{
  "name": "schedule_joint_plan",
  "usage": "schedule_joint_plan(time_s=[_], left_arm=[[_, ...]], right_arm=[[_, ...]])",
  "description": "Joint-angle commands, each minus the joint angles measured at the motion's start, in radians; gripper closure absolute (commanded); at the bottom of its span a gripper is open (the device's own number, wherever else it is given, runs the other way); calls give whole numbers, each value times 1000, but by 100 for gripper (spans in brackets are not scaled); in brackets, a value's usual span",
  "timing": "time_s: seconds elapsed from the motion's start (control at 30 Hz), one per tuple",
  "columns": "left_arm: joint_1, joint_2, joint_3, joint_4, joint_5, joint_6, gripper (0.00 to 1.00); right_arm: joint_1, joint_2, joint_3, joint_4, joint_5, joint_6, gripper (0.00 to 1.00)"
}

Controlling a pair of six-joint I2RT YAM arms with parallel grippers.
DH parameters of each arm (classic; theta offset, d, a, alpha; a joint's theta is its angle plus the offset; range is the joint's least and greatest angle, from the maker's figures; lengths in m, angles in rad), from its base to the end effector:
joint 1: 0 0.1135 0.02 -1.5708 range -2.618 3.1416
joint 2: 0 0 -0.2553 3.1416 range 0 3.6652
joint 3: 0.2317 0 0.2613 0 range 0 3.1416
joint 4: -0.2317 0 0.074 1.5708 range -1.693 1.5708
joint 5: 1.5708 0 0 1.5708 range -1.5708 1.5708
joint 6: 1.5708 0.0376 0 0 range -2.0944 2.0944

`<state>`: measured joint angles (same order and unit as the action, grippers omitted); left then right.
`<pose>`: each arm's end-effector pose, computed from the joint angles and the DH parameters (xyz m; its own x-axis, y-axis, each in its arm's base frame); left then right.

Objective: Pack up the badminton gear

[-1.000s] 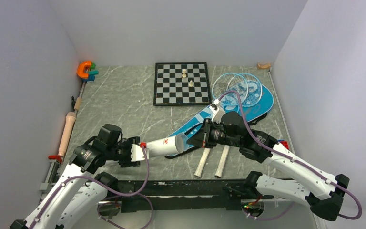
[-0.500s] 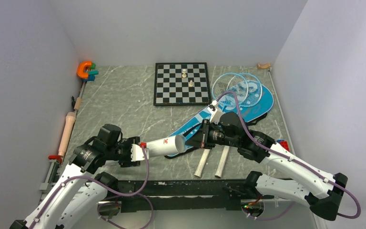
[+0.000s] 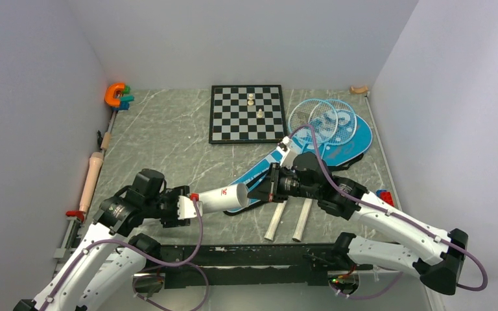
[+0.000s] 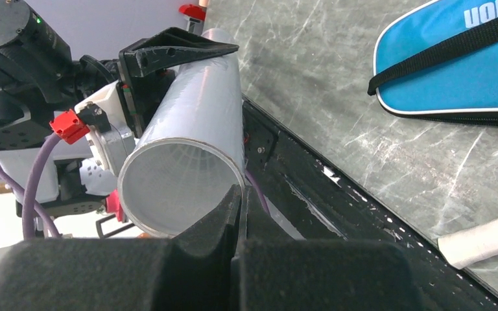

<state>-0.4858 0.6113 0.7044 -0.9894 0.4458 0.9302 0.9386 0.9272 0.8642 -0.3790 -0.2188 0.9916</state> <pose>0.1038 -0.0732 0.2591 0.1159 0.7568 -0.6432 0.9478 0.1093 0.2994 0.1261 0.1859 0.3142 -0.8944 0.1614 -0.4170 -0.2829 0.5179 0.8073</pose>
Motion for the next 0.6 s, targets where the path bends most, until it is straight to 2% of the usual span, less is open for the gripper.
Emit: schedule_joint_plan(time_s=[0.0,0.27,0.43,0.57], left_arm=[[-3,-7,34,52,30,5,51],[-3,-9,36,54,28,1,51],[-2,-6,39,55,32,0,51],[-2,-3,44,59,33,-5,51]], right_arm=[[35,29,30,80,-17,5,100],[62,44,36,70,16,-10,79],[73,43,46,44,46,-29,55],[78,45,49,27,62,-36,51]])
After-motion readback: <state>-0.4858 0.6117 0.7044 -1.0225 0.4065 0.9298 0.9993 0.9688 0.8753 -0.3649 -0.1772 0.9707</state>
